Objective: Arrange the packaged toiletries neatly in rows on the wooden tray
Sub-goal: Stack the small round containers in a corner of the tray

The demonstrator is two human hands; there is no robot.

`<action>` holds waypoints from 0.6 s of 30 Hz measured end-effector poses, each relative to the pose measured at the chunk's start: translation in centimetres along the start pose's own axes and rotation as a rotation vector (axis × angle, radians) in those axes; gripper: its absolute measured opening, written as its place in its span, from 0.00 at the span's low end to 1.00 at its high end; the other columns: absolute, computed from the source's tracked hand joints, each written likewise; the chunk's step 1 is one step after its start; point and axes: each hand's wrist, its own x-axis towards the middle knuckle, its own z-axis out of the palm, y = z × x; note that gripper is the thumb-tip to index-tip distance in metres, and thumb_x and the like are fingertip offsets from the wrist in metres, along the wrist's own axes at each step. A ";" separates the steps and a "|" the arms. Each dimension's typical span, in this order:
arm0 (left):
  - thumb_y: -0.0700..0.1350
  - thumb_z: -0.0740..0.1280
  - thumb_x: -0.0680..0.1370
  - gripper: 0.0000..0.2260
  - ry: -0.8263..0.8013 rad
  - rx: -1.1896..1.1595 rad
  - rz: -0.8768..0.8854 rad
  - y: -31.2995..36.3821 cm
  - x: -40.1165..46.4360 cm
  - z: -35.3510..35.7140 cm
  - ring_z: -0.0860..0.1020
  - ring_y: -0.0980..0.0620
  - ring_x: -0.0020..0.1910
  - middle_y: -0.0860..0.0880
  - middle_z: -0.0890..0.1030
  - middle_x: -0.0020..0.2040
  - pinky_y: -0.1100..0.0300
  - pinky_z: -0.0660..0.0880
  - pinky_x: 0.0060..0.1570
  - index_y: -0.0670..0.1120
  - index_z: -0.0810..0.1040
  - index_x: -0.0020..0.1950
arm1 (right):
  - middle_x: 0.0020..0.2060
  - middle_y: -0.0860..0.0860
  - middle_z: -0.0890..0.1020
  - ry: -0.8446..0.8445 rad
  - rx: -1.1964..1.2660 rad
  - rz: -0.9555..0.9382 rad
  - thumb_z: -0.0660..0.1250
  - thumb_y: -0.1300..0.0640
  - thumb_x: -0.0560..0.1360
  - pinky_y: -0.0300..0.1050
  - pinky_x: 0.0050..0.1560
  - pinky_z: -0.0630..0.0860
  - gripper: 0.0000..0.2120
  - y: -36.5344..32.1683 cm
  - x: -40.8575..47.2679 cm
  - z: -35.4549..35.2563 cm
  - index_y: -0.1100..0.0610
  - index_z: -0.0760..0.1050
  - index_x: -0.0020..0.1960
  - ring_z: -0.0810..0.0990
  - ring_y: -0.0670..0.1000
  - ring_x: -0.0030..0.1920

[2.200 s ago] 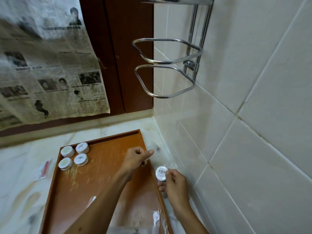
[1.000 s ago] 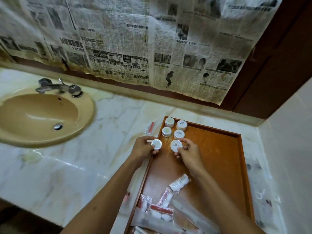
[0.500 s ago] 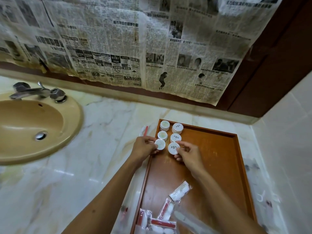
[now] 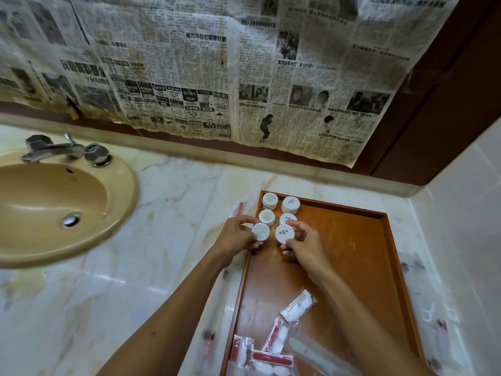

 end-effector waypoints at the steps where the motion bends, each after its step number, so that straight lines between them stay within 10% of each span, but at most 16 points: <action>1: 0.28 0.65 0.71 0.12 0.010 -0.013 -0.010 0.0 0.0 0.0 0.84 0.43 0.37 0.37 0.81 0.50 0.59 0.81 0.34 0.41 0.79 0.50 | 0.49 0.57 0.79 0.004 -0.005 -0.001 0.62 0.71 0.76 0.46 0.38 0.83 0.22 -0.1 0.0 0.0 0.51 0.74 0.64 0.85 0.52 0.39; 18: 0.35 0.67 0.75 0.09 0.007 -0.078 -0.034 0.3 0.1 -0.3 0.85 0.46 0.38 0.41 0.85 0.41 0.58 0.81 0.37 0.43 0.79 0.53 | 0.35 0.52 0.85 0.050 -0.044 0.003 0.68 0.58 0.77 0.50 0.35 0.83 0.01 -0.2 -0.2 -0.6 0.54 0.77 0.47 0.84 0.51 0.35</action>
